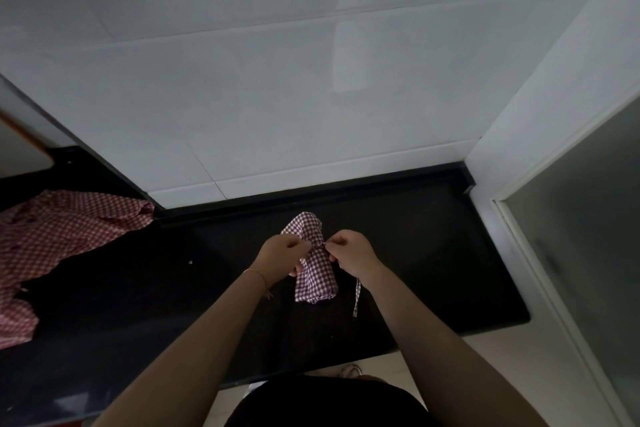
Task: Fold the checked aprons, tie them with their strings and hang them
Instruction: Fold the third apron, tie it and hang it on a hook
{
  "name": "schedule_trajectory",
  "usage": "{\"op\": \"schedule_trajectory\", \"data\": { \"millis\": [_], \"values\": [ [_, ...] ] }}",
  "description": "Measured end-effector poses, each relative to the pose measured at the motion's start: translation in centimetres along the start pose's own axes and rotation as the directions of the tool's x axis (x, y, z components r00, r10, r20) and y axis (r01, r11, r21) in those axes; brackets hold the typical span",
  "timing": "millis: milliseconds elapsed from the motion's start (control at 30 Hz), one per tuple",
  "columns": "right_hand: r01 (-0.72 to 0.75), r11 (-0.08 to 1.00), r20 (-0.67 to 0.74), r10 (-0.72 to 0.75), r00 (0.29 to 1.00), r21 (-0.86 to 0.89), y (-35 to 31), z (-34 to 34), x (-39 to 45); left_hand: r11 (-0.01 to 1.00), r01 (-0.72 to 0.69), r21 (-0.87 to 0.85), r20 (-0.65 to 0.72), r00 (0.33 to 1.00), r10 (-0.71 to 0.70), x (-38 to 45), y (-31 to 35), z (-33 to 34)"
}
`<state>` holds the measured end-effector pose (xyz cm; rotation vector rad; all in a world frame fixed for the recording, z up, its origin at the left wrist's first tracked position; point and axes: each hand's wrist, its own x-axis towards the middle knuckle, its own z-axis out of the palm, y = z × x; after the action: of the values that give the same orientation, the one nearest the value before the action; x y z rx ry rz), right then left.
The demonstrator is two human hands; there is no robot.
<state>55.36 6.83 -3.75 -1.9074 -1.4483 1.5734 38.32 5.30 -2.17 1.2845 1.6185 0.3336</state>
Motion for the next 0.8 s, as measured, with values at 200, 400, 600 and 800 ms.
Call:
{"op": "schedule_trajectory", "data": {
  "millis": [200,400,600,800],
  "values": [
    [0.048,0.998,0.005,-0.048,0.999,-0.035,-0.1,0.3,-0.2,0.974,-0.056,-0.22,-0.057,0.997,0.044,0.0,0.5,1.1],
    [0.088,0.991,0.109,-0.077,0.991,-0.099,-1.2,-0.4,-0.7,0.982,-0.073,-0.173,-0.05,0.997,0.065,0.5,0.5,1.6],
    [0.235,0.964,0.176,-0.211,0.962,-0.128,-3.9,-1.3,-1.4,0.929,-0.225,0.294,-0.059,0.966,0.253,1.5,-0.3,2.0],
    [0.299,0.912,0.06,-0.294,0.954,-0.28,-3.7,-1.8,-1.0,0.987,-0.146,0.069,0.06,0.988,0.142,1.4,-0.4,0.8]
  ]
}}
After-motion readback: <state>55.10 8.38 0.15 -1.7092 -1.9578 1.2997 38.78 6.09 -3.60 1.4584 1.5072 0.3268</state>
